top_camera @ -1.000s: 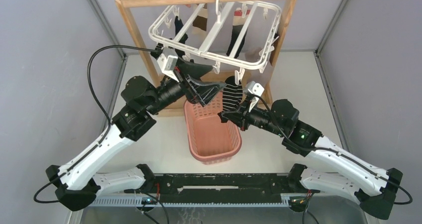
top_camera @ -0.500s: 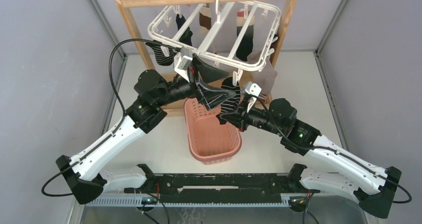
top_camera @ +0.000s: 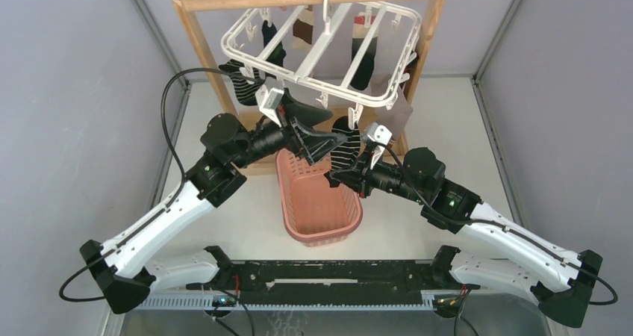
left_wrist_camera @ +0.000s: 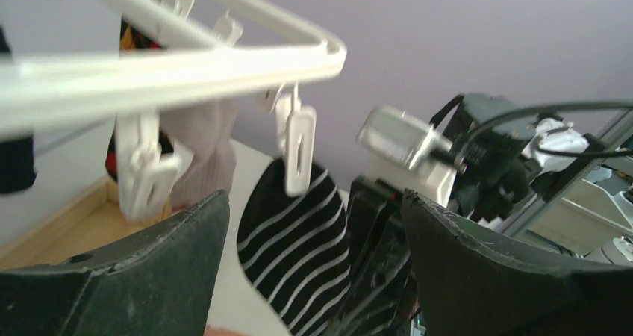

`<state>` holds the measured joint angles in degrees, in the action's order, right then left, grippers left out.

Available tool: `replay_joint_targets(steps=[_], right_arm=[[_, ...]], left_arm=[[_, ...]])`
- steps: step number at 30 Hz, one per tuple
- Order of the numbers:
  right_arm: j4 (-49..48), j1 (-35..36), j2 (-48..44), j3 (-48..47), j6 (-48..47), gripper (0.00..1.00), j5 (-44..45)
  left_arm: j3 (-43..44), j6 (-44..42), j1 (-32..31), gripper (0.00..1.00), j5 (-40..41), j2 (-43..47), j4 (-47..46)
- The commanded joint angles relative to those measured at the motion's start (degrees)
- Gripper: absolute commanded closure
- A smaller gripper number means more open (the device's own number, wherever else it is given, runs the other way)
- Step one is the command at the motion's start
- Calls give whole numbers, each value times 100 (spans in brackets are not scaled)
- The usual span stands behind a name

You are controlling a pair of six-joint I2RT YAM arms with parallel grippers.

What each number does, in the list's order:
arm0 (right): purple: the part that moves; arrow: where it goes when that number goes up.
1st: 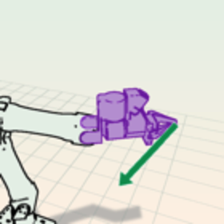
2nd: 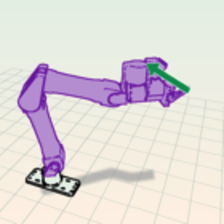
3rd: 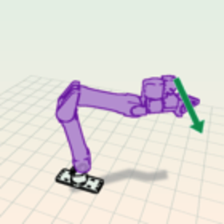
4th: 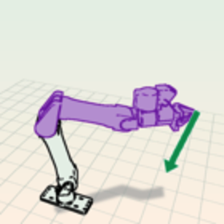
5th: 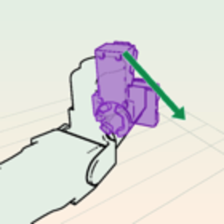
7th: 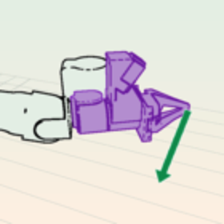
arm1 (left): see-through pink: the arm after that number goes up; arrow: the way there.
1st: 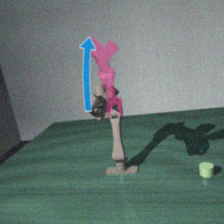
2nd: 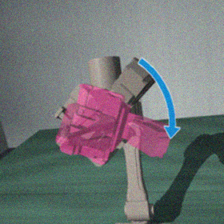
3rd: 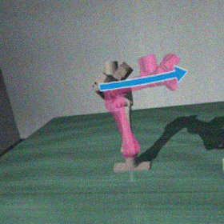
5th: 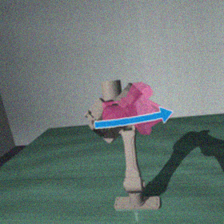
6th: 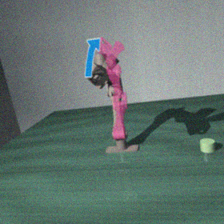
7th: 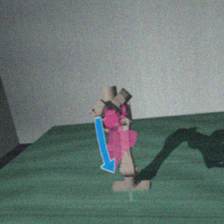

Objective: Remove the socks clipped to the hanger
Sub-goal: Remove the sock from the hanger.

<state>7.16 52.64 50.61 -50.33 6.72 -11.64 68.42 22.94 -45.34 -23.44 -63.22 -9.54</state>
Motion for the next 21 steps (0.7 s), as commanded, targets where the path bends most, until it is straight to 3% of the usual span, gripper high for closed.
replay_joint_targets(steps=[1,10,21], right_arm=[[-168,53,-104,-276,35,100,-31],[-330,53,-105,-276,127,100,-296],[-390,60,-29,-276,180,100,-451]], left_arm=[[-714,6,27,11,521,654,-39],[-2158,400,31,6,710,1594,-563],[-2569,1006,34,16,128,1174,-1653]])
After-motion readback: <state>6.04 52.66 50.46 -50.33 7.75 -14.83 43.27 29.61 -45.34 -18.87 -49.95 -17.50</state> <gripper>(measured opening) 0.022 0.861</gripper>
